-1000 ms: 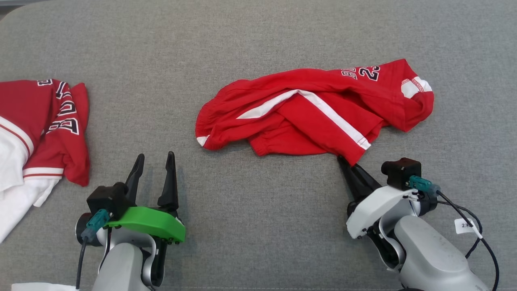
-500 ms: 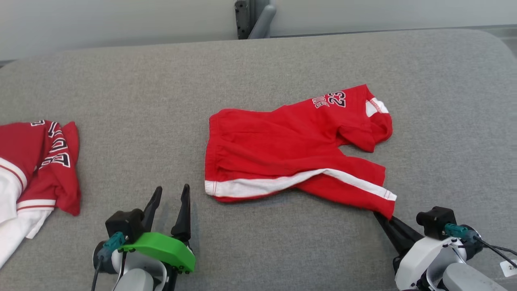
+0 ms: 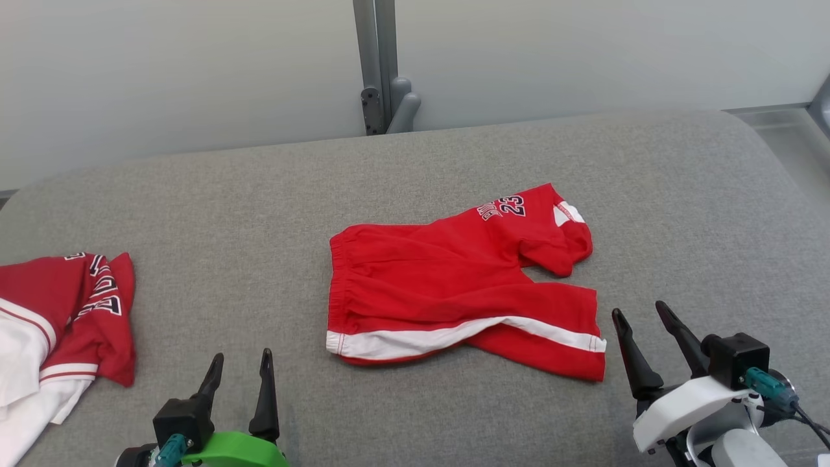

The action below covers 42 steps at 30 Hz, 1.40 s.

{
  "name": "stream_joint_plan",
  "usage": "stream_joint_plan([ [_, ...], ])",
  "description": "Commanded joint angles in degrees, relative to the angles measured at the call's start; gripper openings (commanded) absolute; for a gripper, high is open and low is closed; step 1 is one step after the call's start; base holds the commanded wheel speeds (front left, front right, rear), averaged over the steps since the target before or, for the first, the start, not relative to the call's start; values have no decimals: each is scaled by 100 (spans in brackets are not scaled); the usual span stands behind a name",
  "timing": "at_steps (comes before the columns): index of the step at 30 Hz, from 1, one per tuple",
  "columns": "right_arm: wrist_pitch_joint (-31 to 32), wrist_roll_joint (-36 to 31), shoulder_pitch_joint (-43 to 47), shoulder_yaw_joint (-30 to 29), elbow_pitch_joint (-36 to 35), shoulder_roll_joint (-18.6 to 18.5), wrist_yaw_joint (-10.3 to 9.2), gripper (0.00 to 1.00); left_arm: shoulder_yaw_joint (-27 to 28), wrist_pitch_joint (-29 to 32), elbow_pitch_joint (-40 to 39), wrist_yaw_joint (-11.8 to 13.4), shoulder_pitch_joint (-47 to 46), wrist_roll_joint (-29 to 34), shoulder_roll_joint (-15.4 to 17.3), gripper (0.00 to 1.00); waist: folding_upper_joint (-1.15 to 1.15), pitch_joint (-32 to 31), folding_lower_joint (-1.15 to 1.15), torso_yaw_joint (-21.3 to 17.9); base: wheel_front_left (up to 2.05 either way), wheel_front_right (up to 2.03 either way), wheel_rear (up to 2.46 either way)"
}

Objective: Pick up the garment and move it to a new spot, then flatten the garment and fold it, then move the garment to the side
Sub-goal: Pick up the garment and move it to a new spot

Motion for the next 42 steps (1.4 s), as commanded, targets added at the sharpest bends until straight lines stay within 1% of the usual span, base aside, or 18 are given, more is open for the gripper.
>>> stream_joint_plan([
  [1,-17,-71,83,-57,-48,40,-8,100,19,-6,-73,64,80,66,17,100,0,-94,0,-42,0,0,0],
  [5,-17,-397,281,-304,-237,352,-8,100,48,-5,-349,127,266,211,17,100,0,-132,0,-20,0,0,0],
  [9,-17,-501,342,-375,-255,453,-8,100,-15,-5,-386,140,280,230,16,100,0,-92,0,-34,0,0,0],
  [11,-17,-500,340,-382,-216,460,-8,100,-60,-5,-342,117,256,168,17,100,0,-38,0,-52,0,0,0],
  [14,-17,-457,277,-322,-147,450,-8,100,-225,-5,-245,-40,124,-94,16,100,0,122,0,-95,0,0,0],
  [17,-17,-390,112,-225,-127,415,-8,100,-453,-5,-75,-195,-149,-379,19,100,0,426,0,-161,0,0,0],
  [20,-17,-306,4,-127,-86,381,-8,100,-635,-5,102,-306,-470,-514,19,100,0,753,0,-214,0,0,0],
  [24,-17,-182,-202,9,42,336,-8,100,-727,-5,413,-368,-825,-600,19,100,0,1039,0,-320,0,0,0],
  [28,-17,-128,-330,71,128,305,-8,100,-676,-5,725,-410,-1021,-669,19,100,0,1226,0,-401,0,0,0],
  [34,-17,-107,-391,75,160,319,-8,100,-669,-6,808,-458,-1109,-769,19,100,0,1355,0,-454,0,0,0],
  [37,-17,-105,-392,73,173,324,-8,100,-823,-6,732,-456,-1053,-847,19,100,0,1369,0,-464,0,0,0],
  [38,-17,-95,-393,66,180,322,-8,100,-868,-5,724,-457,-1034,-873,19,96,0,1369,0,-462,0,0,0],
  [39,-17,-91,-393,59,184,321,-8,100,-907,-5,717,-458,-1021,-900,20,82,0,1371,0,-458,0,0,0],
  [40,-17,-90,-391,59,189,325,-8,100,-969,-5,694,-457,-1024,-947,23,59,0,1373,0,-456,0,0,0],
  [41,-17,-85,-389,58,197,322,-8,100,-1020,-5,666,-458,-1039,-940,52,25,0,1374,0,-454,0,0,0],
  [42,-17,-76,-390,58,202,316,-8,100,-1017,-6,648,-458,-1048,-953,63,0,0,1376,0,-451,0,0,0],
])
